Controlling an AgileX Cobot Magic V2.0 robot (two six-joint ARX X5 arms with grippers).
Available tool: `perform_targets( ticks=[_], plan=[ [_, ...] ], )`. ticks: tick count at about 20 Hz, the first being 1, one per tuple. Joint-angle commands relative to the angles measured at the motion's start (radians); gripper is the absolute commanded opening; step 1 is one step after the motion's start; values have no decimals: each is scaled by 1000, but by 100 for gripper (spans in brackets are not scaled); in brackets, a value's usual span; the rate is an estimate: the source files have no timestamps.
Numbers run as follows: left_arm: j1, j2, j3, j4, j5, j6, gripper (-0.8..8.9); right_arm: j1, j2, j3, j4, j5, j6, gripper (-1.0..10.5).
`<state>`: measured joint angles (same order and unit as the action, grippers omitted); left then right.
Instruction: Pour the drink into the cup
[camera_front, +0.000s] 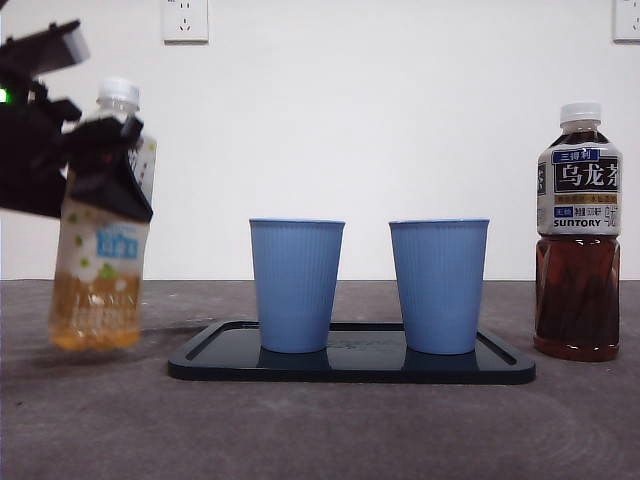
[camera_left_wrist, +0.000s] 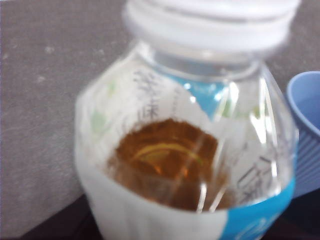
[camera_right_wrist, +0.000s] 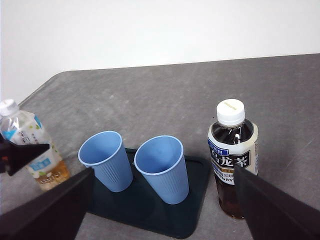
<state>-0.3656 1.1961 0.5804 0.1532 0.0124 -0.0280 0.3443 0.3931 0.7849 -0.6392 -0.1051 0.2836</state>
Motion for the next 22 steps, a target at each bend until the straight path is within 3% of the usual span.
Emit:
perform_targets(
  ticks=[1,8,22],
  plan=[
    [-17,-13,101,-136,0,55,183,5,3,17,9,2,-11,443],
    [-88,30,262,-427,-68,152,182,5,3,17,9,2,-11,443],
    [-228,230,636,-848,-409,265,182,4,3,16,9,2,-11,443]
  ],
)
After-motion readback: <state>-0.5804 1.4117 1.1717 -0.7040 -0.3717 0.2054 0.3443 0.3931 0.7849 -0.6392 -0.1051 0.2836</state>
